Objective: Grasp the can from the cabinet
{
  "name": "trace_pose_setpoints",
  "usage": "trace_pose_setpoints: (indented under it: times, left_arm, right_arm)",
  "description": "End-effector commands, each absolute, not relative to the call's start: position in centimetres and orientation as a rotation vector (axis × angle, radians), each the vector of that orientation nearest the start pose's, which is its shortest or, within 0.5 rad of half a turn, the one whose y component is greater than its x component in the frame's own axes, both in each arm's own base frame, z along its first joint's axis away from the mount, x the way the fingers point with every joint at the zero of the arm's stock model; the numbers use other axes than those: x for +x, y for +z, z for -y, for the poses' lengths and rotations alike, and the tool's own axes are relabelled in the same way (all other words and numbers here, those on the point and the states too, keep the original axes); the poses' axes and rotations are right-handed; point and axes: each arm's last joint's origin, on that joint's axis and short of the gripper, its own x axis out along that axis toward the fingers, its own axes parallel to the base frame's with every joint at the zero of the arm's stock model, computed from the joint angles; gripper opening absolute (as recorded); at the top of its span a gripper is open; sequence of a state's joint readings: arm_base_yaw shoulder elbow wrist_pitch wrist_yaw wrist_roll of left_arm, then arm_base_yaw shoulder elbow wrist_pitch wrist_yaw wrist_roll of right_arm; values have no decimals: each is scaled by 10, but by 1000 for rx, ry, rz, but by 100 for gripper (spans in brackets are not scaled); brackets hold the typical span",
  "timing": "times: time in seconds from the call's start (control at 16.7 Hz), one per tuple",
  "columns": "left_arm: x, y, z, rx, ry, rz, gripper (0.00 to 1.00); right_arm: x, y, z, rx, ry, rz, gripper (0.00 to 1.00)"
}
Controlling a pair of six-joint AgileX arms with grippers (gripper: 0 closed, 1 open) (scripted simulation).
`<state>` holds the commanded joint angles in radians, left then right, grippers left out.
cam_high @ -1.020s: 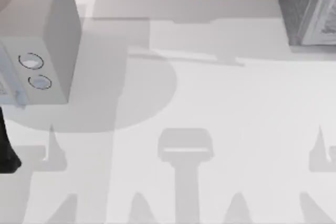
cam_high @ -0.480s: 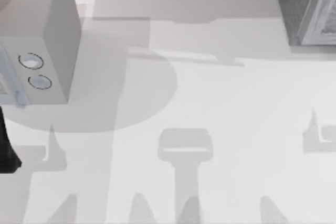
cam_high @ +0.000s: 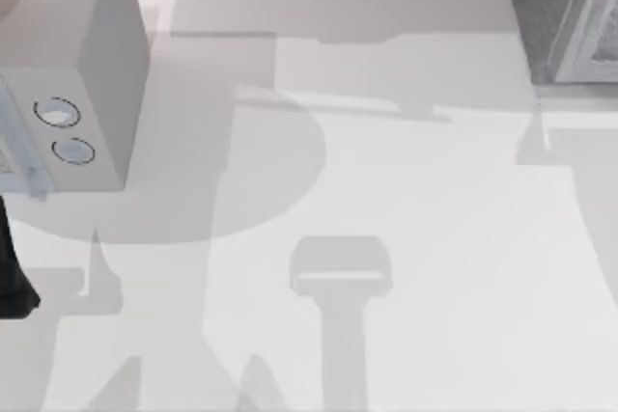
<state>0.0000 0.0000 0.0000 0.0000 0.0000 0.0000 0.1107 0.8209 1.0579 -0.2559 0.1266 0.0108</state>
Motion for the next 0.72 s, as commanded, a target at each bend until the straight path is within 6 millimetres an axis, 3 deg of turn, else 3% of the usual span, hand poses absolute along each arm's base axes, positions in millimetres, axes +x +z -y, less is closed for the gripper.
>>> trace_pose_setpoints:
  times: [0.18,0.36,0.54,0.72]
  left_arm:
    - [106,160,1,0,0,0,100]
    - [106,160,1,0,0,0,100]
    - [106,160,1,0,0,0,100]
    - [106,160,1,0,0,0,100]
  right_arm:
    - [200,458,-27,-1,-10,-1,100]
    - [228,491,-37,1,-6,8,100]
    - [249,507,-44,1,-2,4,100]
    - [256,510,-47,0,0,0,100]
